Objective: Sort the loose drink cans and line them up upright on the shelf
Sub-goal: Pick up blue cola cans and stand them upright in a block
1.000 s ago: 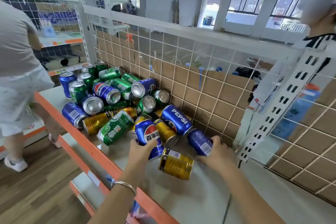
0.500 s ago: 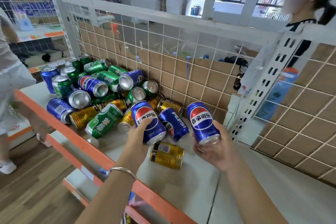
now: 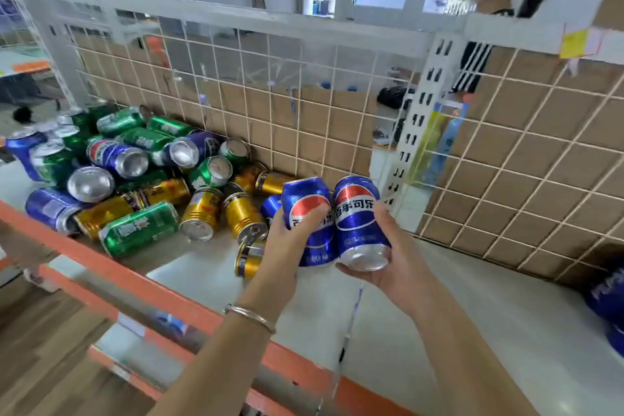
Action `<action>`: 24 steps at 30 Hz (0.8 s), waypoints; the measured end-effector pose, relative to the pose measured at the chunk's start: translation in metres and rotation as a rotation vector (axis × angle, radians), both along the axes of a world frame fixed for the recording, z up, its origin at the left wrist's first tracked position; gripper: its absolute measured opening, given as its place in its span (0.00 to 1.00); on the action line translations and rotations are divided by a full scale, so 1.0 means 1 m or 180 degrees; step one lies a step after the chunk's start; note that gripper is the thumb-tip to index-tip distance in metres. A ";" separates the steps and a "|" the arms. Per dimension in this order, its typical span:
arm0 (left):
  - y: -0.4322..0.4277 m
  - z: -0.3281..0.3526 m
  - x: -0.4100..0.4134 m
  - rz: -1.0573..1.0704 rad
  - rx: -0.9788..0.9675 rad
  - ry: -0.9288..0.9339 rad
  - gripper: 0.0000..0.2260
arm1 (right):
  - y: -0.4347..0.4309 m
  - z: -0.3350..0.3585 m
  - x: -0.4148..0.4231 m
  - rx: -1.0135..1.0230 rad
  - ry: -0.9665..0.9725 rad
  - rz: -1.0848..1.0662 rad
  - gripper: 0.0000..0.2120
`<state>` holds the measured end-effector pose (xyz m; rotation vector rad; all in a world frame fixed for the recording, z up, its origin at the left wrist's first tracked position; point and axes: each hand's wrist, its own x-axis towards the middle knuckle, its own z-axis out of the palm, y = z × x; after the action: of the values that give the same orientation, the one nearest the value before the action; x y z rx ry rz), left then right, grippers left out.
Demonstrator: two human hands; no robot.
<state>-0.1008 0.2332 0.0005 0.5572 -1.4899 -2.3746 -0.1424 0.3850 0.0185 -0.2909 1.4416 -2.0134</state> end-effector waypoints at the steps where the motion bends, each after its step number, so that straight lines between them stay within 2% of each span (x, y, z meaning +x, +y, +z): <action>1: 0.014 0.000 0.000 -0.0096 -0.0052 -0.0008 0.26 | 0.014 -0.004 0.001 0.0020 -0.0008 -0.0035 0.35; 4: 0.060 -0.004 -0.004 -0.0450 -0.0086 -0.0198 0.36 | 0.066 -0.008 0.008 0.0177 0.0039 -0.0222 0.29; 8: 0.140 -0.017 -0.006 -0.0956 -0.0124 -0.0341 0.32 | 0.152 -0.011 0.020 0.0510 0.0153 -0.0641 0.20; 12: 0.223 -0.023 -0.007 -0.1518 -0.0216 -0.0180 0.22 | 0.241 -0.018 0.032 0.0790 0.0190 -0.1329 0.24; 14: 0.262 -0.027 -0.009 -0.1806 -0.0349 -0.0109 0.18 | 0.281 -0.027 0.036 0.0812 0.0195 -0.1717 0.20; 17: 0.316 -0.033 -0.010 -0.2253 -0.0535 0.0099 0.18 | 0.333 -0.044 0.039 0.0851 0.0160 -0.2234 0.20; 20: 0.361 -0.041 -0.011 -0.2289 -0.0609 0.0157 0.19 | 0.375 -0.058 0.041 0.0858 0.0247 -0.2511 0.22; 24: 0.407 -0.050 -0.012 -0.2042 -0.0869 0.0259 0.19 | 0.412 -0.065 0.033 0.1046 0.0487 -0.2592 0.17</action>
<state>-0.1132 0.6398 -0.0497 -0.1077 -2.1509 -2.5012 -0.1097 0.7970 -0.0462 0.3541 2.1988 -2.3194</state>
